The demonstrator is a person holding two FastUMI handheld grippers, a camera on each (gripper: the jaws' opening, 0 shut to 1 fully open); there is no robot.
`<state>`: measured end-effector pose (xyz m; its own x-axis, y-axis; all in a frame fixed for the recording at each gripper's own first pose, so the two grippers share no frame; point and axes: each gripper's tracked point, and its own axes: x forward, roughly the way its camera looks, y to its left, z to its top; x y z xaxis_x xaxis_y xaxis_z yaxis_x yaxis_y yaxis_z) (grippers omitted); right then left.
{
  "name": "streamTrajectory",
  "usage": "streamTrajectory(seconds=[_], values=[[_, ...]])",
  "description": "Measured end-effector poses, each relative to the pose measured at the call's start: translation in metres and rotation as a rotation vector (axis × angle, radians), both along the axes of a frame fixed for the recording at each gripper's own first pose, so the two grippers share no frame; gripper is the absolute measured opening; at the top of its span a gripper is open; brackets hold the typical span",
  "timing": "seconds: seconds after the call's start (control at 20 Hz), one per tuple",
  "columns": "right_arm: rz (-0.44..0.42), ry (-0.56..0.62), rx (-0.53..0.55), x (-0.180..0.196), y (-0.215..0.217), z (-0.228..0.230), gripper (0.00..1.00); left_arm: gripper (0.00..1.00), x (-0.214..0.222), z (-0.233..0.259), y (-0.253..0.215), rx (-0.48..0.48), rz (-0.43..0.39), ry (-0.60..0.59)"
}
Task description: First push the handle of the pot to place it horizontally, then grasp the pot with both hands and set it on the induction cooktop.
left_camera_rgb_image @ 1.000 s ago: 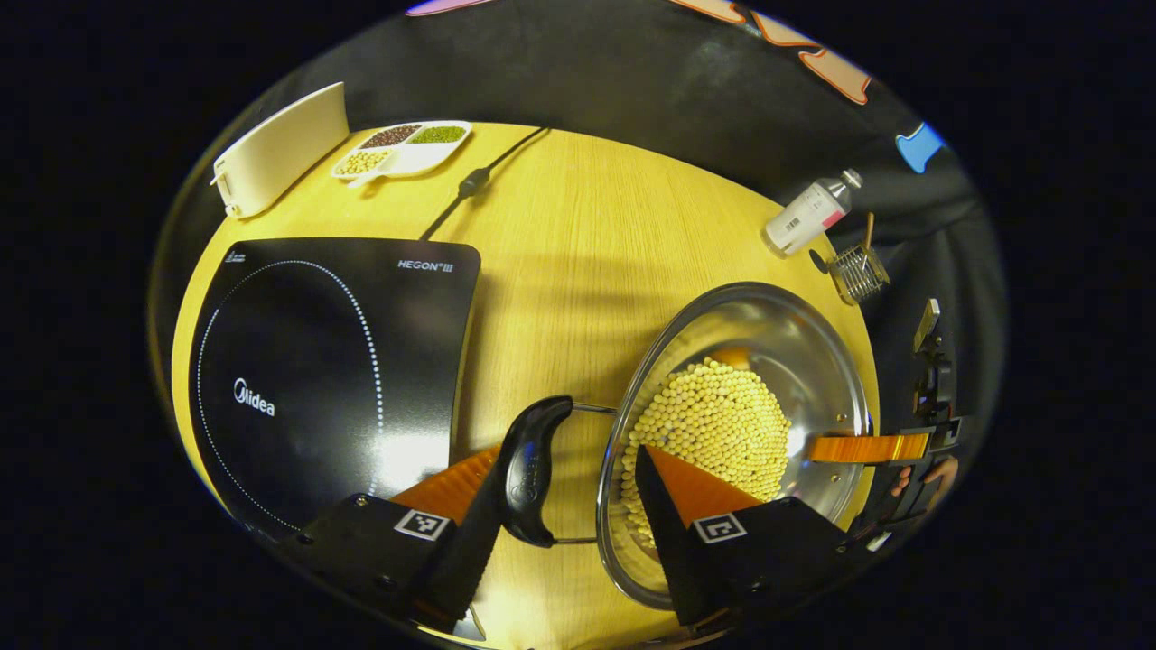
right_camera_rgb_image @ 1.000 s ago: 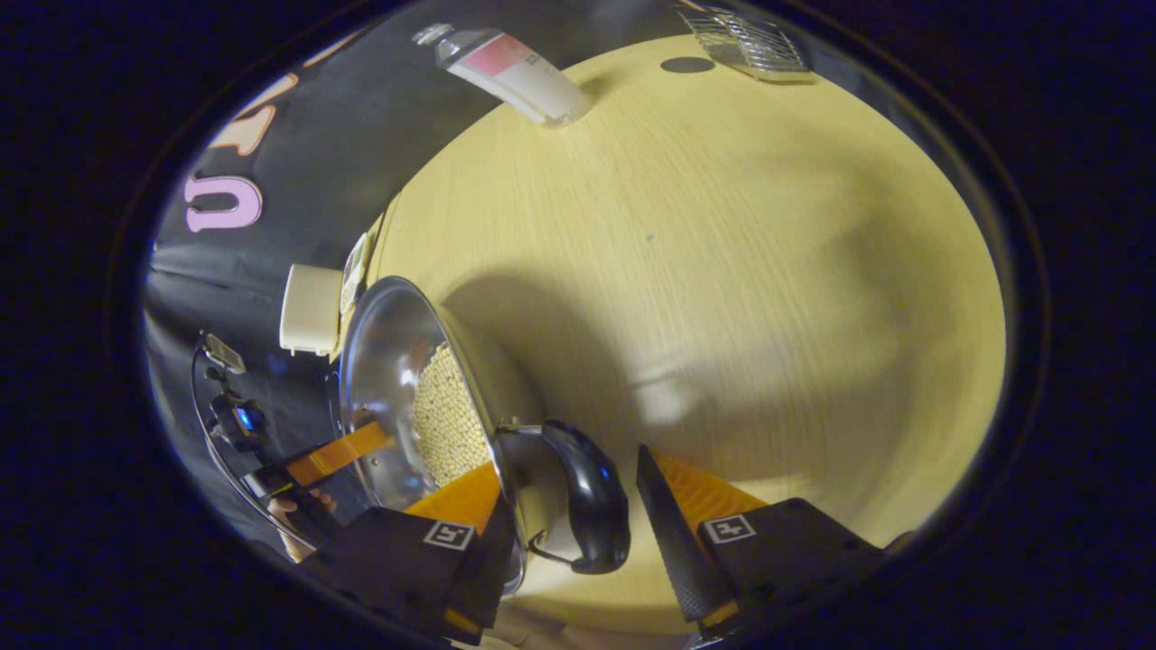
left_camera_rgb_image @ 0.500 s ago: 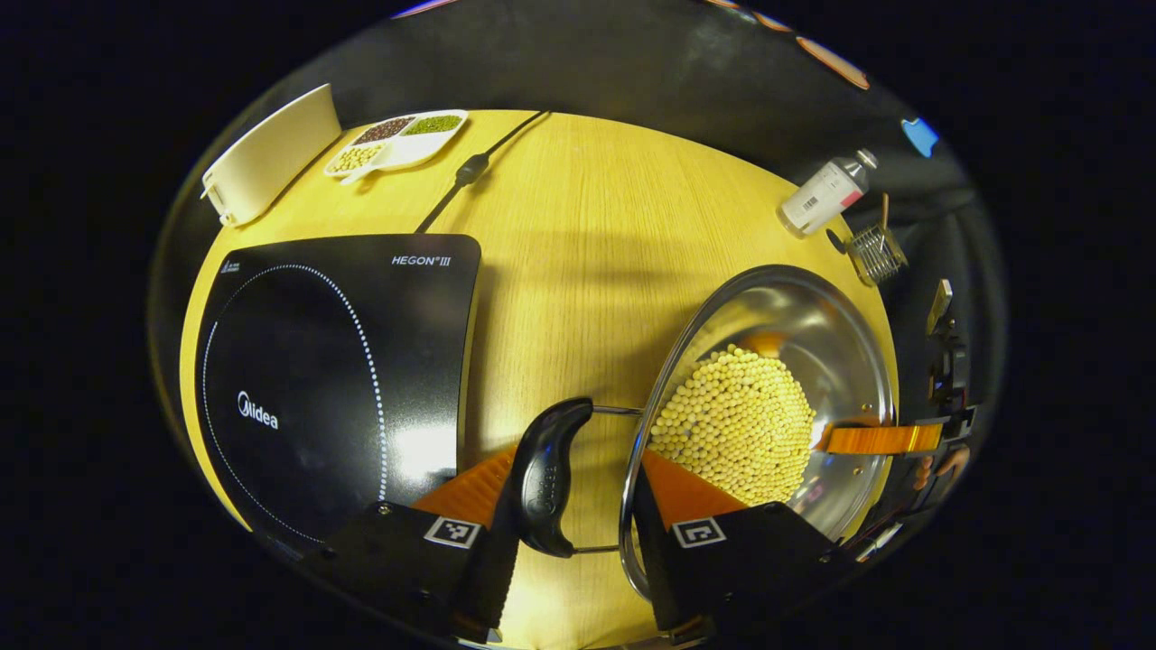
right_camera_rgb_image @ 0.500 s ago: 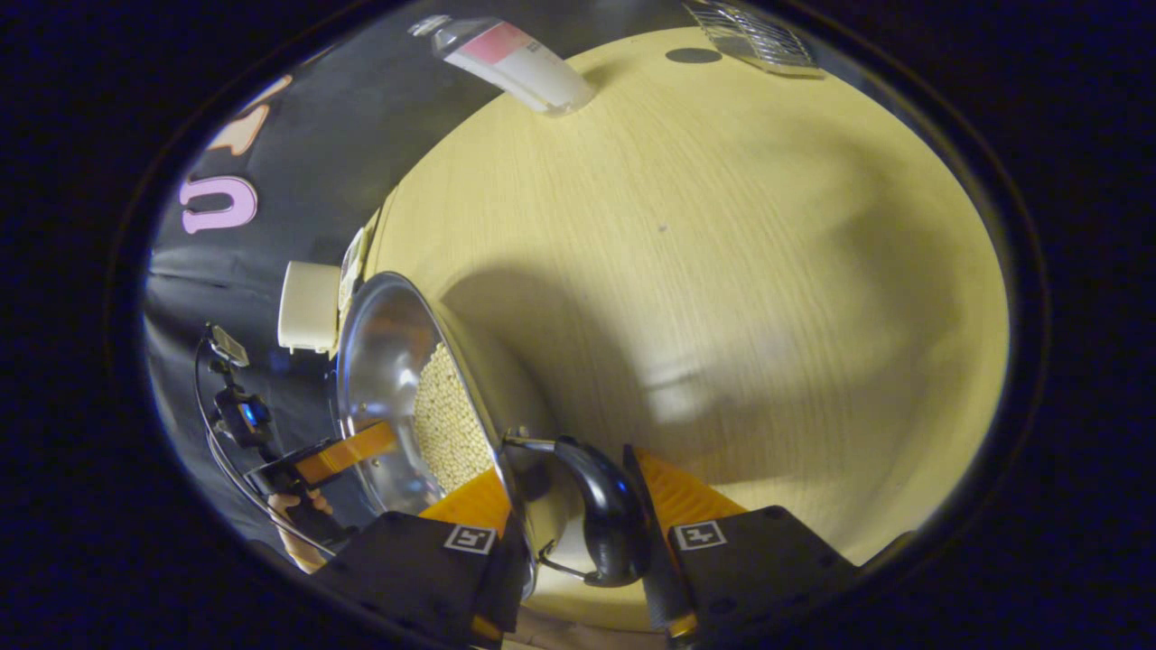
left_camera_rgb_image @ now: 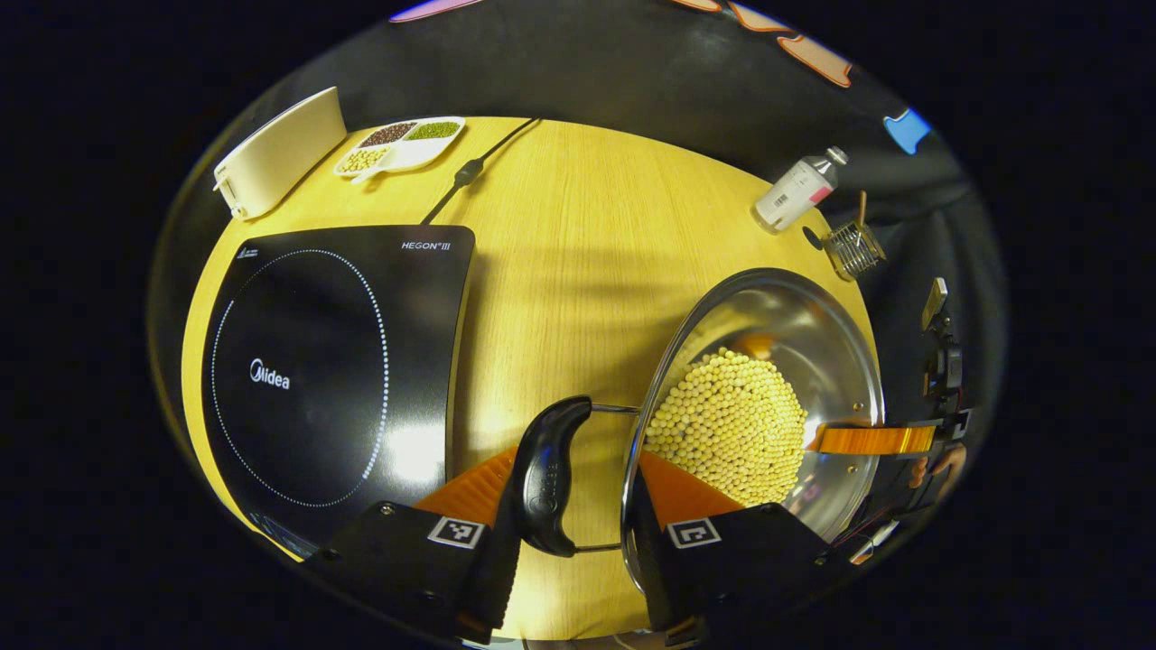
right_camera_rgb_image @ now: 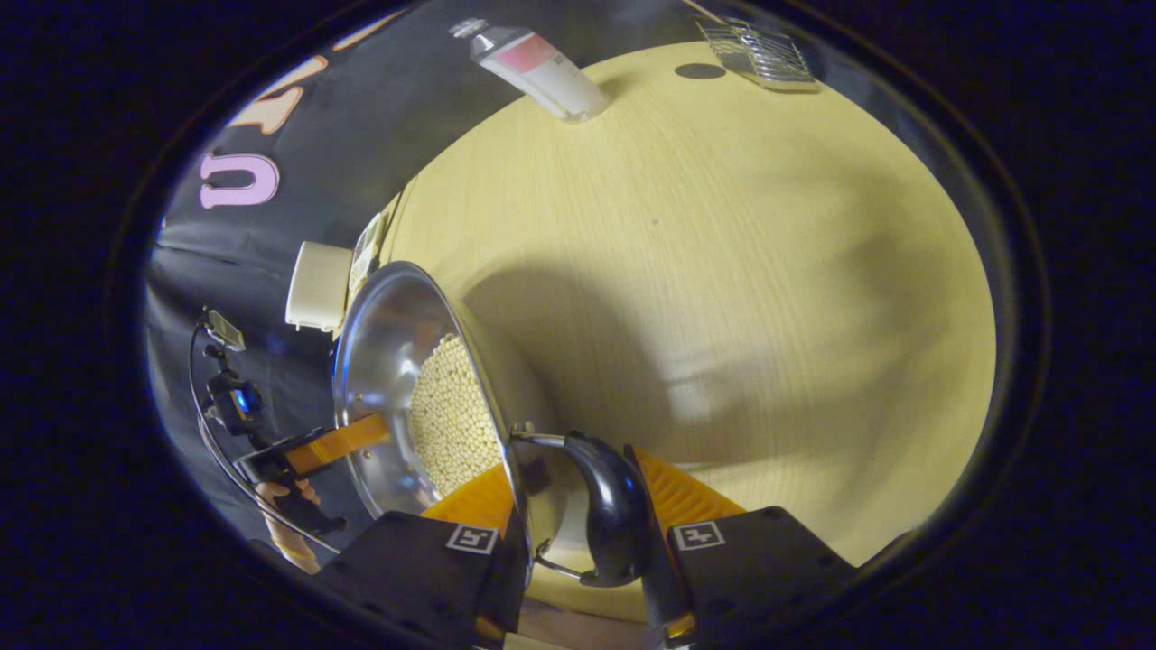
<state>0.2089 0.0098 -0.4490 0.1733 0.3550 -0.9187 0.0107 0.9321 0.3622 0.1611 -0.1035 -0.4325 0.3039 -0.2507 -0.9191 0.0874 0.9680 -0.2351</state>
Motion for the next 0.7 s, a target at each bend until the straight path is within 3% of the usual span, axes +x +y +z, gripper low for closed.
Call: streamTrajectory(seconds=[0.7], values=[[-0.013,-0.017,-0.021,-0.010,0.016,0.003,0.49,0.59,0.005,-0.001,0.000,-0.002,-0.005,0.003]])
